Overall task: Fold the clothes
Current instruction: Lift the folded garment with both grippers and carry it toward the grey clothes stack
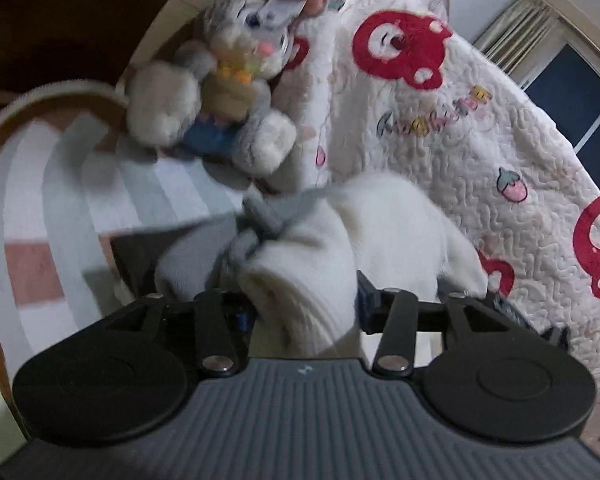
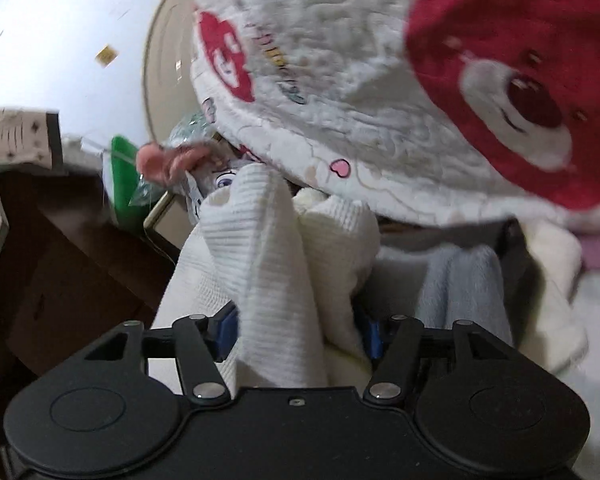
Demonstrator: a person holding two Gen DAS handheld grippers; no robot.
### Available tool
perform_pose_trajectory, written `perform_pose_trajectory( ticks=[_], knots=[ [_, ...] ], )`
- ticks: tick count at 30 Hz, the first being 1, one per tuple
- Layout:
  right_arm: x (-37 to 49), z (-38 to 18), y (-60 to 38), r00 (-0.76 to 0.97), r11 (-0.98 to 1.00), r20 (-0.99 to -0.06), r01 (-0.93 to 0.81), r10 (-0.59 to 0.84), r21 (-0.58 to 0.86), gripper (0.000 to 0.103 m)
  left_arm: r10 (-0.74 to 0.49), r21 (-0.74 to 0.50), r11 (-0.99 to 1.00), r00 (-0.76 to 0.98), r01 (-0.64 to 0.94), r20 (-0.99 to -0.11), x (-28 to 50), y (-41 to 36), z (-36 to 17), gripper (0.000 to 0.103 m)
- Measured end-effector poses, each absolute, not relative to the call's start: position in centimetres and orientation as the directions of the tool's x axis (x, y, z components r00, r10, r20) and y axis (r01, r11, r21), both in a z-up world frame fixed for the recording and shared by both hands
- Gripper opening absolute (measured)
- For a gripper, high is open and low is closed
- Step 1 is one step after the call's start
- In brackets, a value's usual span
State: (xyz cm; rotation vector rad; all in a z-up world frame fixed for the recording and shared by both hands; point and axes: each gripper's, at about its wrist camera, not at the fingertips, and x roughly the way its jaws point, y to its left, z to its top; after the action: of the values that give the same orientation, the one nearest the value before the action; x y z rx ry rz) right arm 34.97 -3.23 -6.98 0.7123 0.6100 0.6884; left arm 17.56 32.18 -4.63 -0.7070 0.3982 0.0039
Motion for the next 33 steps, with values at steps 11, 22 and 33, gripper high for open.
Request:
perform_pose_trajectory(
  ticks=[11, 22, 33],
  knots=[
    [33.1, -5.8, -1.0, 0.606, 0.707, -0.415, -0.384, 0.678, 0.595, 0.081, -0.264, -0.729, 0.678, 0.893, -0.097, -0.365, 19.4, 32.5, -6.4, 0.039],
    [37.2, -8.9, -4.5, 0.497, 0.161, -0.105, -0.072, 0.862, 0.984, 0.030, -0.104, -0.523, 0.824, 0.847, -0.220, -0.521, 23.2, 31.5, -1.2, 0.038],
    [30.1, -6.4, -3.9, 0.564, 0.531, -0.300, -0.305, 0.770, 0.790, 0.070, -0.087, -0.575, 0.778, 0.864, -0.253, -0.497, 16.7, 31.4, -0.9, 0.062]
  ],
)
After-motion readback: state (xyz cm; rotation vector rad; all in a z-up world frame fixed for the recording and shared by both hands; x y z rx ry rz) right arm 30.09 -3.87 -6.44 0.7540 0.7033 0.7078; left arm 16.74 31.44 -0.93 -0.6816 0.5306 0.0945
